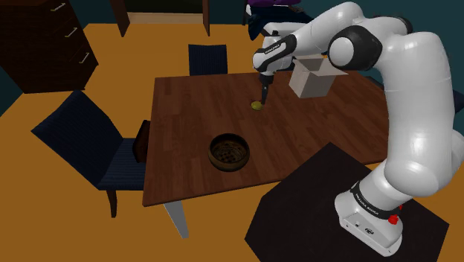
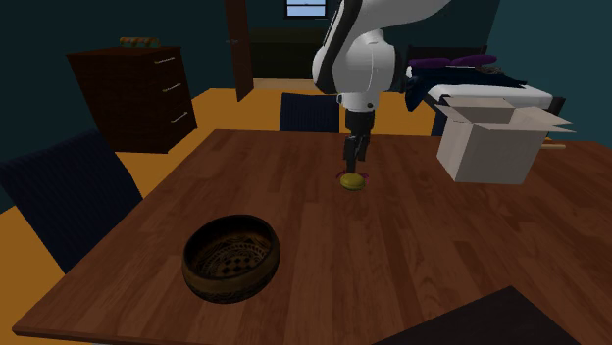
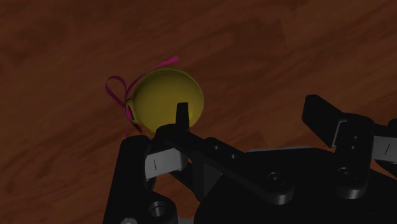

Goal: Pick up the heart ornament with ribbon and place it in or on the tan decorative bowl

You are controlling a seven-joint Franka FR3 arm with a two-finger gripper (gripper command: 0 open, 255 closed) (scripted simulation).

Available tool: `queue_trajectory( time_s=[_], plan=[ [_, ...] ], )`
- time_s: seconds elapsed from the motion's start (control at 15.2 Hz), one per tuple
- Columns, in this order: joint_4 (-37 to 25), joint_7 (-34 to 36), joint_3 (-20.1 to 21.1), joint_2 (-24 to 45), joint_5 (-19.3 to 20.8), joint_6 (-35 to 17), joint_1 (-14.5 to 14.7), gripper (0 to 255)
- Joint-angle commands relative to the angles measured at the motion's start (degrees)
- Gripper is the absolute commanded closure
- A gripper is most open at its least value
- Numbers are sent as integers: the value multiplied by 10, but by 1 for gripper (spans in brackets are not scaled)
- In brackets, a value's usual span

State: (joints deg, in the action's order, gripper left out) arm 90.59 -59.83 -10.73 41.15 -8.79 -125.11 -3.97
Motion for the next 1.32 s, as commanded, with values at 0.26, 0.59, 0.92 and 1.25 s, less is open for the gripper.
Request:
queue_trajectory(
  time_s=[0.26, 0.59, 0.92, 1.25],
  plan=[
    [-52, -14, 11, 64, -5, -13, -9, 0],
    [-51, -15, 13, 81, -7, -30, -10, 0],
    [-51, -15, 13, 81, -7, -30, -10, 0],
    [-51, -15, 13, 81, -7, -30, -10, 255]
  ],
)
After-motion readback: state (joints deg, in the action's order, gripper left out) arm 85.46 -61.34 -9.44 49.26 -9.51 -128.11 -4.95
